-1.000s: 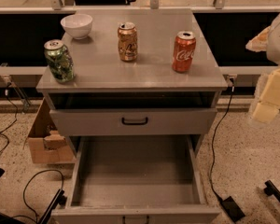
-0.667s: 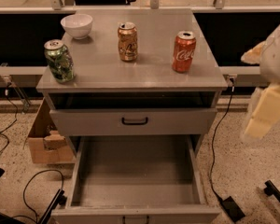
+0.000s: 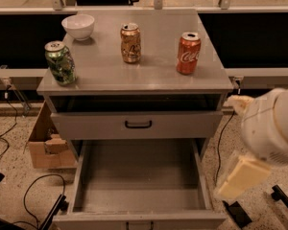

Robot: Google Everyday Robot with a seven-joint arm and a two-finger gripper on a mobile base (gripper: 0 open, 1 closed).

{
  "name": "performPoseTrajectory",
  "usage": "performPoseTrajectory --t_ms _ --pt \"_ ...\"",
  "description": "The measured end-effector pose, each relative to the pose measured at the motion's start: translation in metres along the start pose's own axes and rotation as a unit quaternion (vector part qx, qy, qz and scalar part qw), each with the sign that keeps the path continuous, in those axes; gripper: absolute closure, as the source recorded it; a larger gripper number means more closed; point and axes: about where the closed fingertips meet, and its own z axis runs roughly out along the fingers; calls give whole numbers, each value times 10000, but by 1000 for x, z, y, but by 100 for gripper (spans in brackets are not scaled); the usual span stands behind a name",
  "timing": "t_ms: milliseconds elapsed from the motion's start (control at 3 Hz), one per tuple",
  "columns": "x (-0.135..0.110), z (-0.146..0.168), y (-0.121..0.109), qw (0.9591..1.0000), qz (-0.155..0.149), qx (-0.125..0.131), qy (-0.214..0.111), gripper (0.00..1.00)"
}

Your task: Close middle drawer

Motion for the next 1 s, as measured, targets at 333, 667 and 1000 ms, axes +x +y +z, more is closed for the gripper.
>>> performPoseTrajectory --t_ms 333,667,1000 --pt "-1 63 37 9999 63 -104 -87 0" --pt "25 165 90 9987 297 -425 0 0" --pt "25 166 91 9986 299 -439 8 0"
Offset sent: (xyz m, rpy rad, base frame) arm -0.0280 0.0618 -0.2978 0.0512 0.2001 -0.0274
